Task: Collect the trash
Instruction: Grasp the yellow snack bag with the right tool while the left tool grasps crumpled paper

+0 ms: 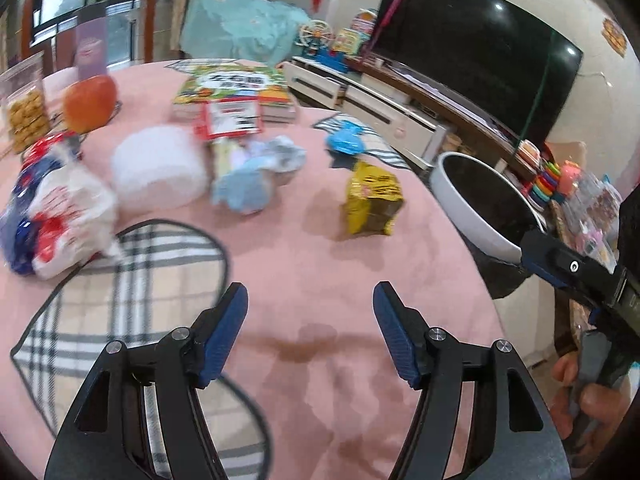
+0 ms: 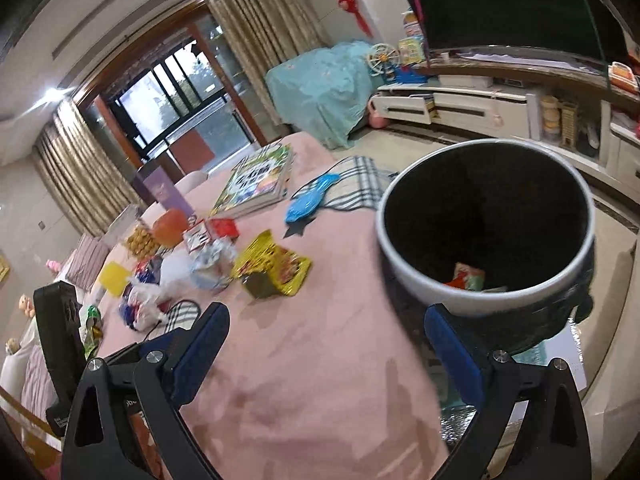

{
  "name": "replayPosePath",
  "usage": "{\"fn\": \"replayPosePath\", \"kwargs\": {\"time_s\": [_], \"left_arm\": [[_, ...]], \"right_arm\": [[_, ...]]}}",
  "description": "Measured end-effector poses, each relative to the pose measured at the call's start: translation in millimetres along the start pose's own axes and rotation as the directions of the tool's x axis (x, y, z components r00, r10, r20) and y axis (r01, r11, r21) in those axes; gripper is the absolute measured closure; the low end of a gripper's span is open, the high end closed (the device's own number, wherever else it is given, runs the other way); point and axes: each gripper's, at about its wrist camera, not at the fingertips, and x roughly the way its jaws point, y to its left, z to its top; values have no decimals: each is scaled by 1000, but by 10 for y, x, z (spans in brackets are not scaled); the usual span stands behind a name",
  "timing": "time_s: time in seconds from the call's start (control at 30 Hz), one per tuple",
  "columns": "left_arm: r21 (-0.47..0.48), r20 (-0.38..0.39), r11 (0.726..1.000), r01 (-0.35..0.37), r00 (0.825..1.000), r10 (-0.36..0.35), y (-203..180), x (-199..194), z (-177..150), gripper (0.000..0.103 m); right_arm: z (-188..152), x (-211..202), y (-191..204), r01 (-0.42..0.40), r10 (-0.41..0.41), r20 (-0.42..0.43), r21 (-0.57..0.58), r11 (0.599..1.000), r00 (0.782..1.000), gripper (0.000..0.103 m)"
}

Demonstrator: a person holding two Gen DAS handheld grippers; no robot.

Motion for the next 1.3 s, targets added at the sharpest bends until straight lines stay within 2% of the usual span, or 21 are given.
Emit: {"fn": "replayPosePath", "kwargs": {"time_s": [0.33,0.7,1.0,1.1,1.13,1.2,1.23,1.27,1.3], "left_arm": [[-41,3,998,-52,999,52,301,-85,-86,36],[1,30,998,-69,997,69,322,56,221,36],[21,8,997,-68,998,68,308,348,504,36],[49,16,997,-67,998,67,271,405,572,37],[62,18,996,-65,998,64,256,438,593,42],[82,1,995,-63,998,63,242,514,610,58],[86,-17,995,-54,998,55,237,565,616,74],[87,-28,995,-39,999,42,234,591,617,82],[89,-34,996,-25,999,28,228,604,611,82]], "right_arm": [[-107,225,262,-35,33,-46,-29,999,998,4],[8,486,329,-44,40,-51,-69,997,998,4],[174,765,320,-66,61,-89,-59,996,994,14],[208,876,323,-77,72,-107,-47,996,992,24],[229,939,319,-75,69,-118,-45,996,991,30],[234,1031,314,-77,70,-143,-40,996,987,44],[226,1085,305,-83,76,-160,-36,996,984,58],[218,1116,294,-92,86,-169,-29,995,982,71],[210,1131,283,-102,97,-174,-20,995,980,78]]}}
